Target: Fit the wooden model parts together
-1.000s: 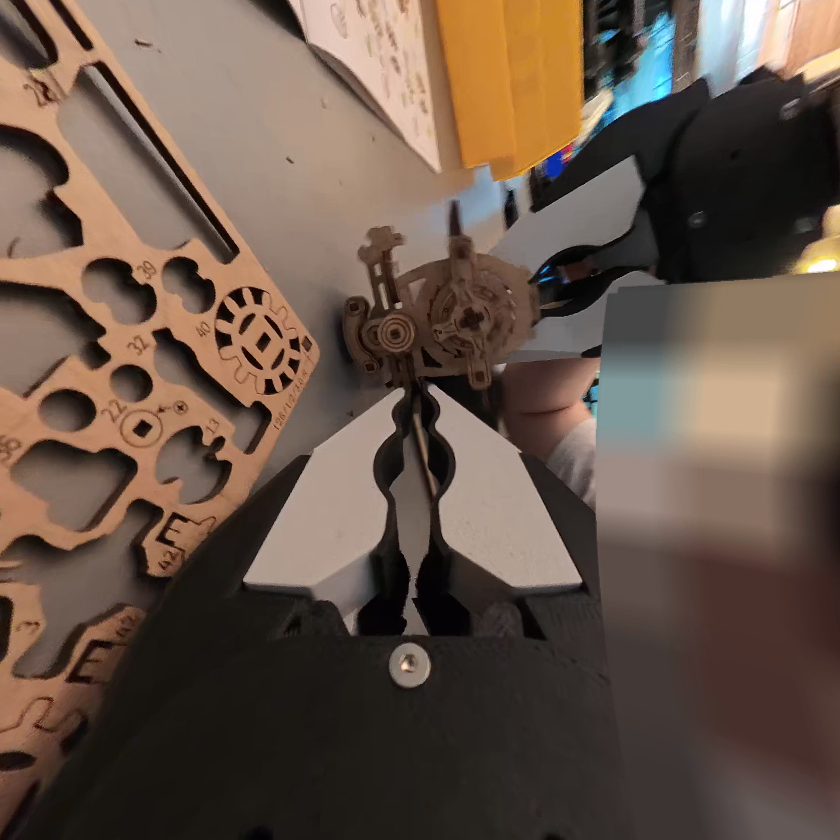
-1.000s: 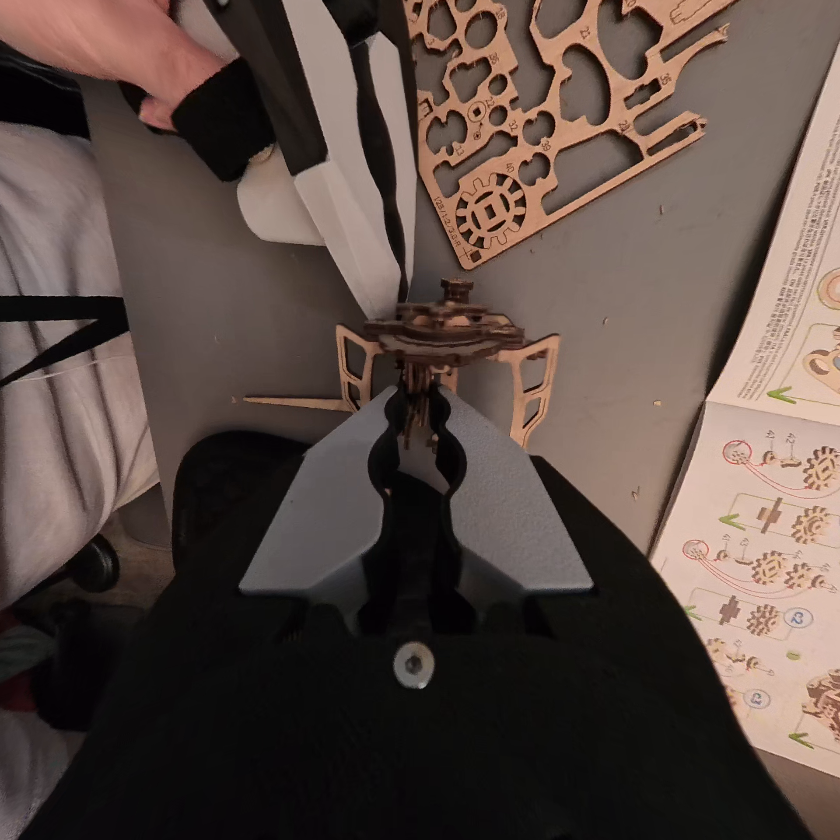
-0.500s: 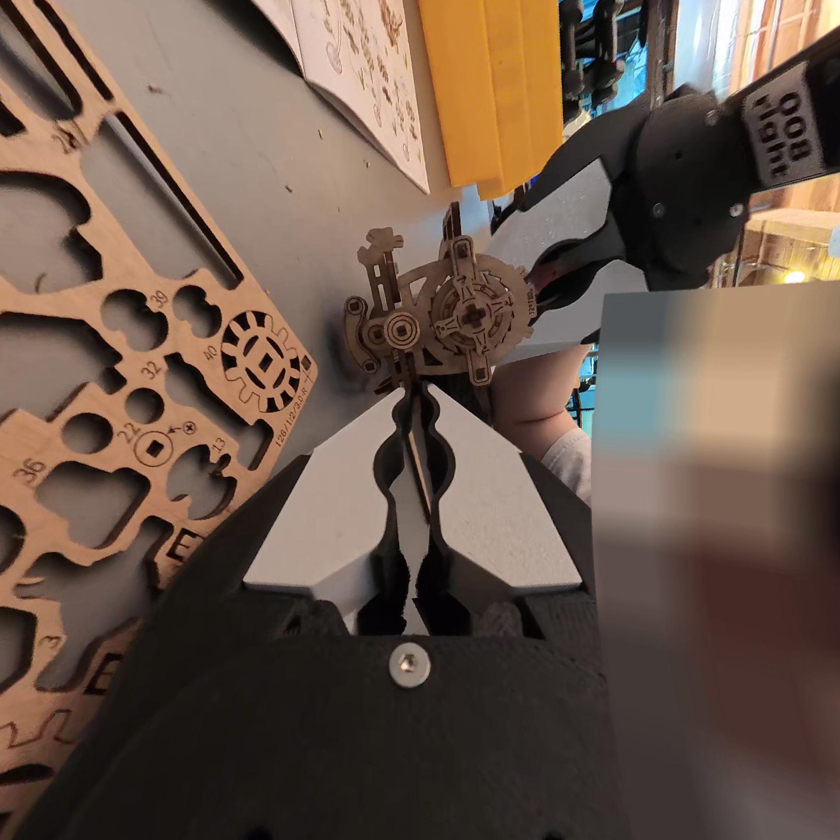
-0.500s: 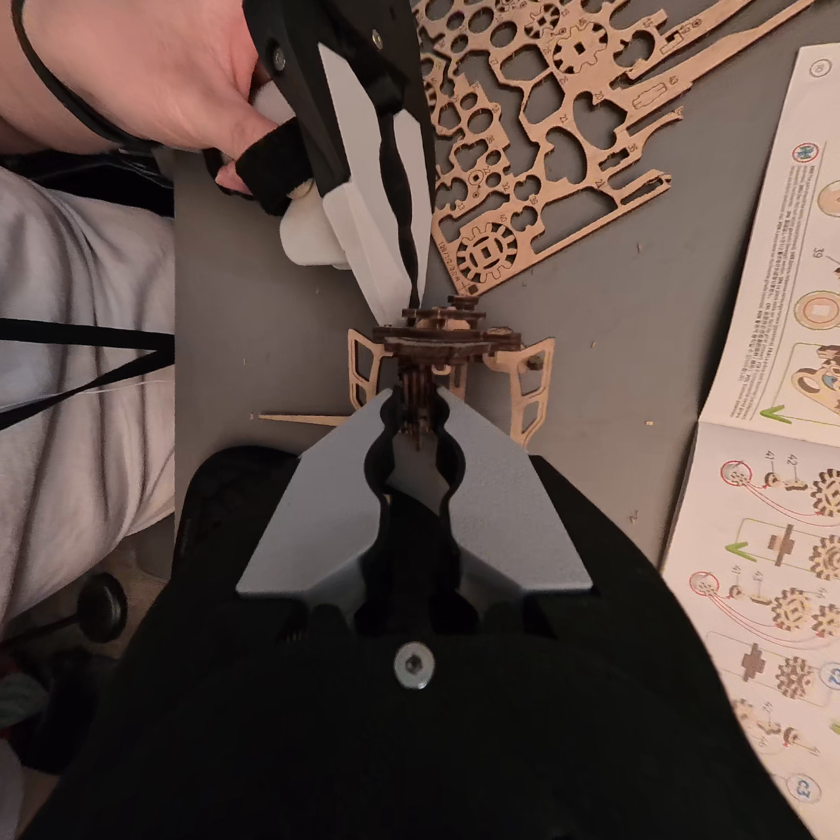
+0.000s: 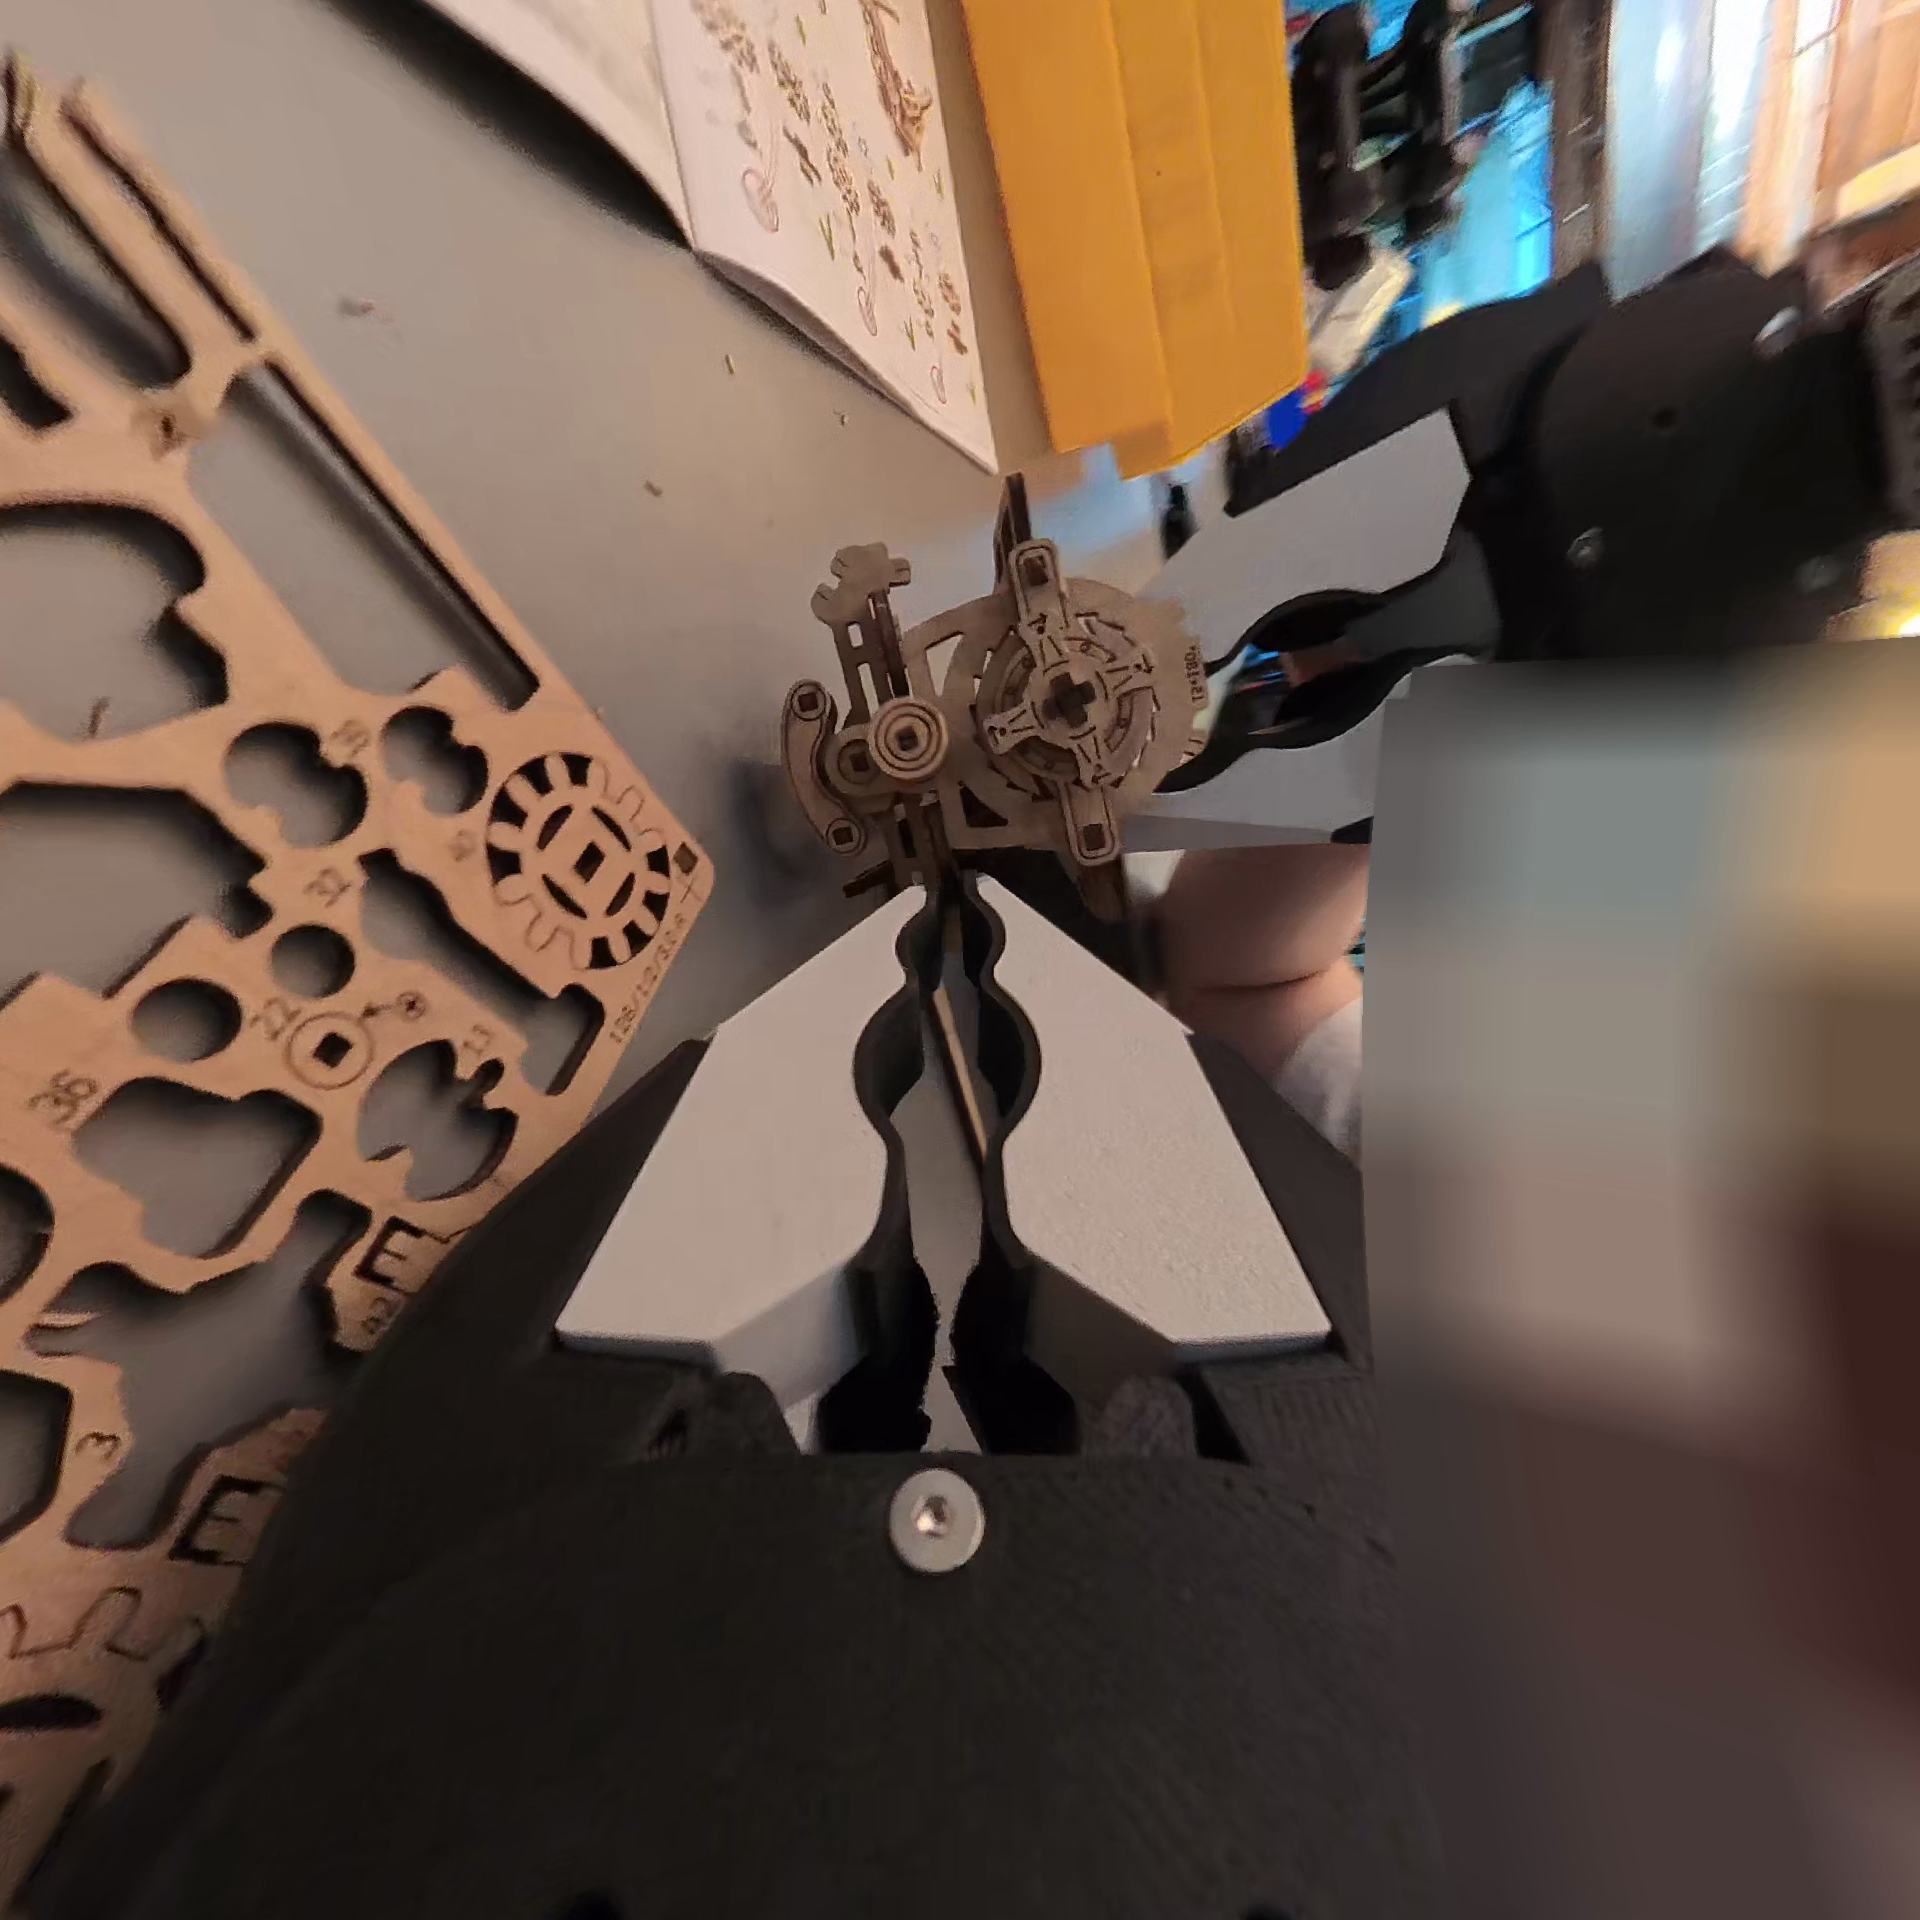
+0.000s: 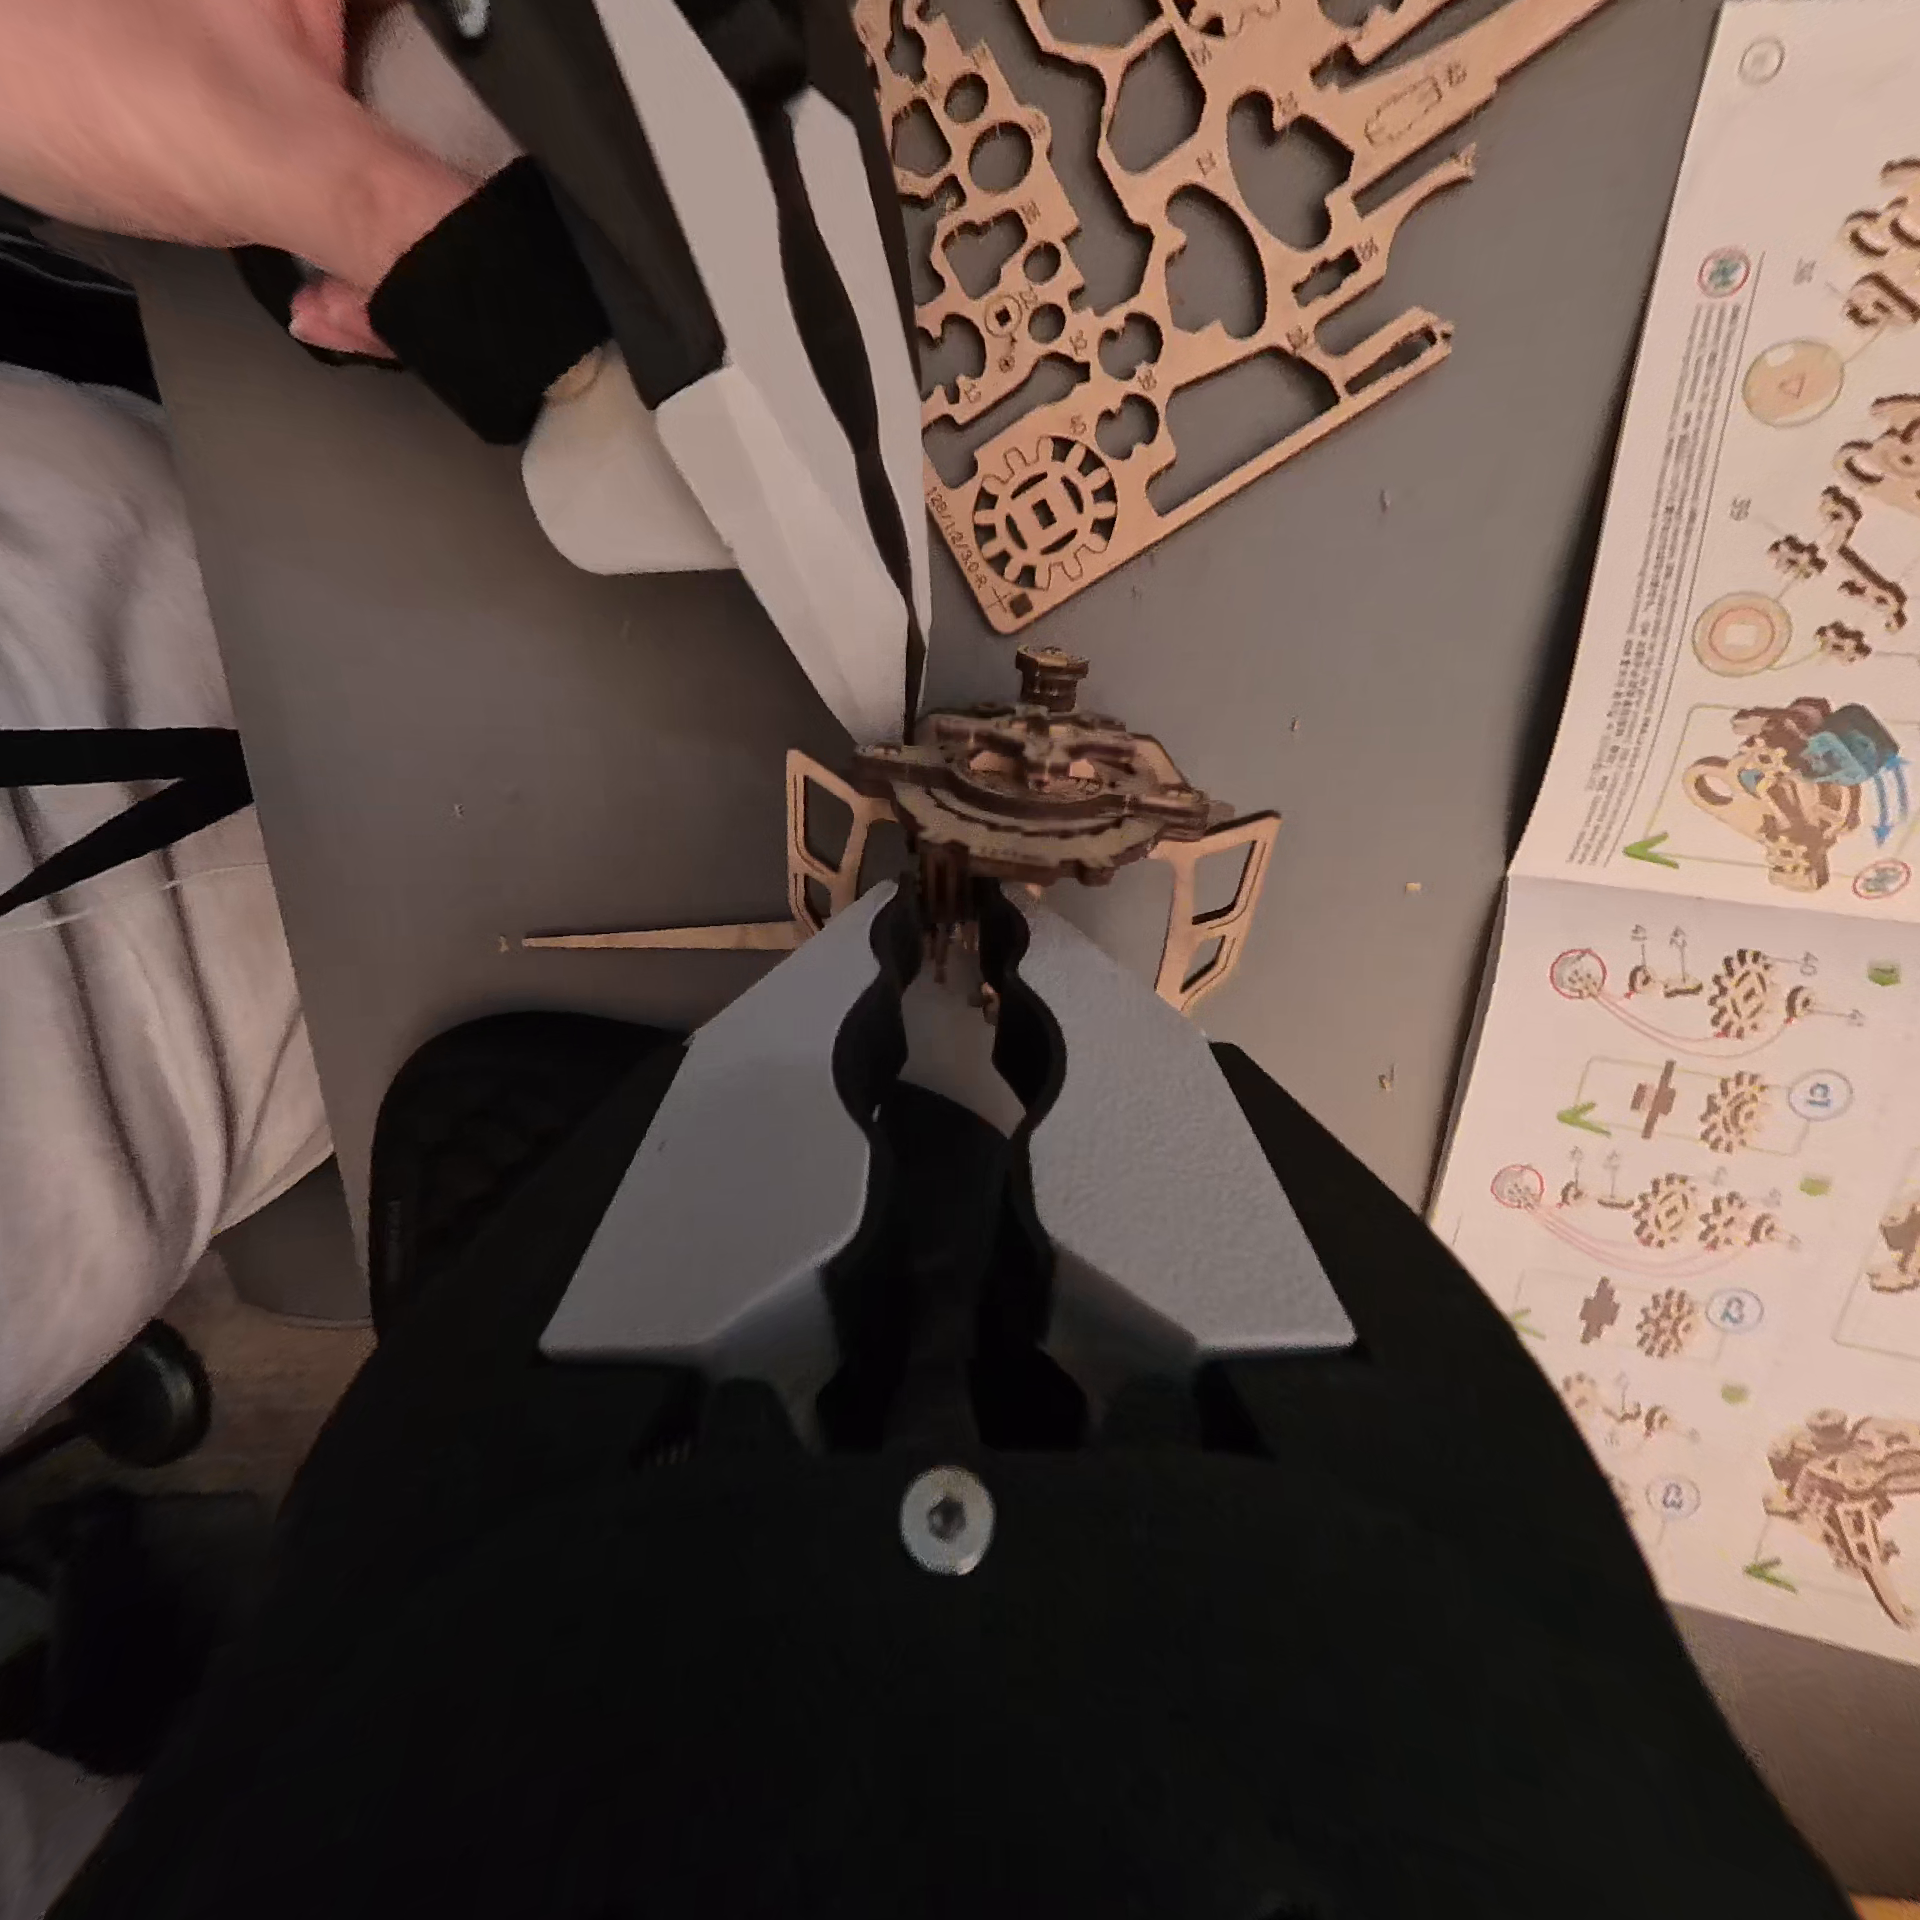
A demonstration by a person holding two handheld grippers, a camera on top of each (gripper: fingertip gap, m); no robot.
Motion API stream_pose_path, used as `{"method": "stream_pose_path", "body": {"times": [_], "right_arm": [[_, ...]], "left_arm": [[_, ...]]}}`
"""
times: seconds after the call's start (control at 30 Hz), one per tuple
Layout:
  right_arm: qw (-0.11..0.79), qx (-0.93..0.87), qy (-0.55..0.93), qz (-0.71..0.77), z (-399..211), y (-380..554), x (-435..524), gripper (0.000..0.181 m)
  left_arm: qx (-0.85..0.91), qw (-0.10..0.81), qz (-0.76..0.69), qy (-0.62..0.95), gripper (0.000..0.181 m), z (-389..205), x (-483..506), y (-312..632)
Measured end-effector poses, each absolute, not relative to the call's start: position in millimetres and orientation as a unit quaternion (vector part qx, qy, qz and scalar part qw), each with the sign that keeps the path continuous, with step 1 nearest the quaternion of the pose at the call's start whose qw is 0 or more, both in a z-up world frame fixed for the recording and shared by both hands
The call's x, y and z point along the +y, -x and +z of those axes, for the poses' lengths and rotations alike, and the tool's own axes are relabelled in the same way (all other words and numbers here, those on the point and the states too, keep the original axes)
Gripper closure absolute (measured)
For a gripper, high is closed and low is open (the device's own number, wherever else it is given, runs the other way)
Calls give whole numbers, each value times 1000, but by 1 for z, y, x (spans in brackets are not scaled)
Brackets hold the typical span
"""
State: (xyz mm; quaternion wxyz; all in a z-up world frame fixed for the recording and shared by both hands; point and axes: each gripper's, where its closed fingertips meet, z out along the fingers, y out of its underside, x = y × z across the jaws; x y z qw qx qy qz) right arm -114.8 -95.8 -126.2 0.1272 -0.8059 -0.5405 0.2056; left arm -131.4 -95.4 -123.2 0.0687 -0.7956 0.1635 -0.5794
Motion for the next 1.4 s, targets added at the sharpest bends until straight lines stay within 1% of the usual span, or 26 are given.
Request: {"method": "stream_pose_path", "body": {"times": [0.07,0.23,0.43,0.57,0.9,1.07,1.2,1.4], "right_arm": [[114,-536,813,197,-126,113,-96,170],[117,-523,821,196,-125,111,-92,170],[159,-546,797,205,-123,113,-85,170],[195,-530,790,238,-123,117,-83,170],[292,-520,760,259,-119,125,-70,171],[311,-494,764,275,-120,126,-70,171],[306,-454,783,297,-121,120,-73,171],[295,-460,804,234,-122,115,-75,171]], "left_arm": [[183,84,-557,806,180,-122,-95,130],[223,121,-506,825,180,-119,-92,130],[244,143,-480,831,180,-116,-86,132],[232,142,-490,829,180,-119,-81,132],[223,144,-505,821,180,-120,-73,136],[223,134,-517,816,180,-121,-73,137],[231,121,-528,808,180,-121,-77,132],[247,117,-524,807,181,-123,-79,128]]}}
